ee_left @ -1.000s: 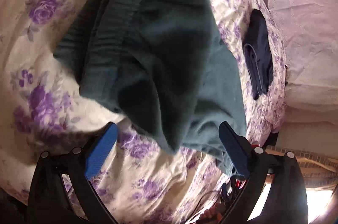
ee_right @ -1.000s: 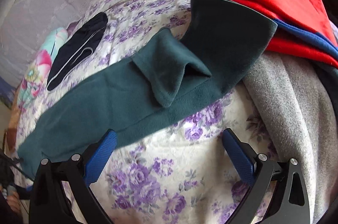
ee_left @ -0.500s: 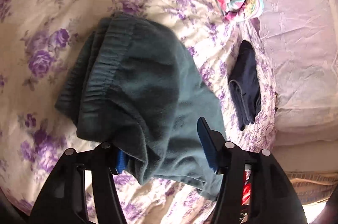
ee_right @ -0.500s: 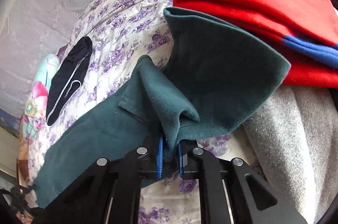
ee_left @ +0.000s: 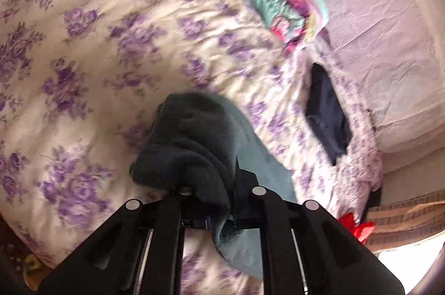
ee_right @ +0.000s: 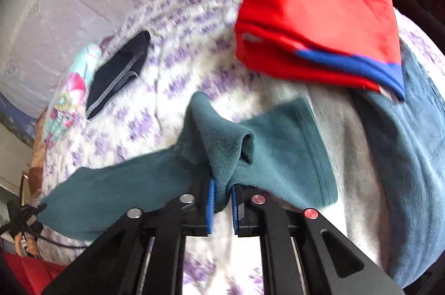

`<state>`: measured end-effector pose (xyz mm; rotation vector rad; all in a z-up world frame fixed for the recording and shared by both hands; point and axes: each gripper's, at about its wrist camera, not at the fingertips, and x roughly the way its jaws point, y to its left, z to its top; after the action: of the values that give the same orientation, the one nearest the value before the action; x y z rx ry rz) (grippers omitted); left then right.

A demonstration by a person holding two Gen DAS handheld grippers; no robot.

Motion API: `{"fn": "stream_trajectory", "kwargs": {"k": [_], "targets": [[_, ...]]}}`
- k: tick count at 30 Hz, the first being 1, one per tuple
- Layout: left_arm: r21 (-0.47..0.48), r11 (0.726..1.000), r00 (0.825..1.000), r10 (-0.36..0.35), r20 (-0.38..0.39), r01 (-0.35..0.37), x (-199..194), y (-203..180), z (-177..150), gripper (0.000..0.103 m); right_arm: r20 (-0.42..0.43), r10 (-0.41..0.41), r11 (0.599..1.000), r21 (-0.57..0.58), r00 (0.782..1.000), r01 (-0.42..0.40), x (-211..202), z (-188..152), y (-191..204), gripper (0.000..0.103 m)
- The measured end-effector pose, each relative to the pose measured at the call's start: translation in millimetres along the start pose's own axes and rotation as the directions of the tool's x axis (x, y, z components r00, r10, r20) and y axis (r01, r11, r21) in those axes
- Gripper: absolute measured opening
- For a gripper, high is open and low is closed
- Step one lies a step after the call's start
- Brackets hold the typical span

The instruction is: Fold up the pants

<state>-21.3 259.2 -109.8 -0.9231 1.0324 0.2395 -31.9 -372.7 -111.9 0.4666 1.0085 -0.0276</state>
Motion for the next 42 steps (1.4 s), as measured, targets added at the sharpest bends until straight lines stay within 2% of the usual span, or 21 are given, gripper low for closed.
{"fn": "stream_trajectory", "kwargs": {"k": [1, 2, 3, 4, 6, 8, 11, 13, 14, 16, 18, 19, 22, 25, 28, 30, 31, 32, 35, 42], "targets": [[-0.033, 0.998, 0.997, 0.045, -0.055, -0.047, 2, 22, -3, 0.014, -0.056, -0.044, 0.998, 0.032, 0.997, 0.045, 9, -8, -10, 0.025], [-0.087, 0.995, 0.994, 0.039, -0.103, -0.049, 8, 34, -6, 0.014, -0.094, -0.058, 0.994, 0.087, 0.994, 0.066, 13, -14, -22, 0.025], [-0.134, 0.991, 0.994, -0.008, -0.113, -0.008, 7, 41, -9, 0.014, -0.095, -0.022, 0.985, 0.167, 0.995, 0.037, 9, -19, -34, 0.025], [-0.16, 0.987, 0.994, -0.046, -0.096, 0.03, 0, 46, -12, 0.016, -0.065, 0.007, 0.975, 0.223, 0.998, 0.007, 1, -21, -42, 0.025], [-0.123, 0.992, 0.998, -0.038, -0.044, 0.033, -15, 41, -13, 0.027, 0.008, -0.004, 0.966, 0.26, 1.0, 0.001, -19, -18, -47, 0.026], [-0.073, 0.997, 0.999, -0.022, -0.028, 0.02, -21, 34, -9, 0.035, 0.05, -0.047, 0.982, 0.186, 0.998, 0.036, -32, -7, -35, 0.026], [-0.083, 0.996, 0.998, -0.039, -0.046, 0.035, -21, 40, -5, 0.035, 0.065, -0.039, 0.997, 0.065, 0.997, 0.035, -34, 5, -9, 0.026], [-0.12, 0.992, 0.998, -0.046, -0.043, 0.04, -21, 43, -4, 0.035, 0.074, -0.024, 0.999, 0.031, 0.997, 0.022, -32, 8, 6, 0.041], [-0.131, 0.991, 0.998, -0.046, -0.037, 0.04, -24, 46, -4, 0.035, 0.08, -0.014, 1.0, 0.025, 0.997, 0.012, -33, 5, 10, 0.042], [-0.129, 0.992, 1.0, -0.005, -0.025, 0.002, -34, 57, -6, 0.035, 0.078, 0.007, 1.0, 0.015, 0.997, -0.008, -30, 3, 20, 0.042], [-0.137, 0.988, 0.997, 0.07, -0.014, -0.071, -44, 71, -5, 0.036, 0.069, 0.011, 1.0, -0.009, 0.998, -0.01, -29, -2, 27, 0.042], [-0.157, 0.984, 0.997, 0.08, -0.011, -0.081, -47, 77, -3, 0.036, 0.067, 0.005, 1.0, -0.027, 0.998, -0.003, -28, -4, 29, 0.042], [-0.203, 0.979, 0.999, 0.016, -0.029, -0.021, -47, 86, -5, 0.036, 0.059, -0.009, 0.999, -0.048, 0.998, 0.012, -24, -4, 33, 0.043], [-0.203, 0.979, 0.998, 0.0, -0.064, -0.013, -34, 85, -11, 0.036, 0.056, 0.011, 1.0, -0.021, 0.998, -0.009, -22, -4, 32, 0.043], [-0.245, 0.969, 0.998, -0.031, -0.058, 0.016, -26, 87, -15, 0.036, 0.054, 0.016, 1.0, -0.008, 0.998, -0.015, -21, -6, 32, 0.044], [-0.246, 0.968, 0.998, -0.06, -0.036, 0.049, -27, 83, -15, 0.031, 0.052, 0.013, 1.0, -0.006, 0.999, -0.013, -21, -7, 33, 0.044], [-0.222, 0.973, 0.997, -0.068, -0.025, 0.06, -29, 77, -14, 0.012, 0.053, 0.013, 1.0, -0.004, 0.998, -0.013, -21, -9, 33, 0.044], [-0.179, 0.983, 0.998, -0.057, -0.023, 0.052, -32, 69, -12, 0.006, 0.056, 0.012, 1.0, -0.003, 0.998, -0.012, -22, -10, 33, 0.044], [-0.05, 0.998, 1.0, -0.029, 0.01, 0.029, -50, 40, -5, 0.003, 0.058, -0.001, 1.0, -0.007, 0.998, 0.001, -24, -10, 32, 0.044], [-0.051, 0.988, 0.99, -0.143, 0.0, 0.143, -68, 16, 13, 0.003, 0.057, -0.015, 0.999, 0.036, 0.998, 0.013, -26, -14, 19, 0.047]]}}
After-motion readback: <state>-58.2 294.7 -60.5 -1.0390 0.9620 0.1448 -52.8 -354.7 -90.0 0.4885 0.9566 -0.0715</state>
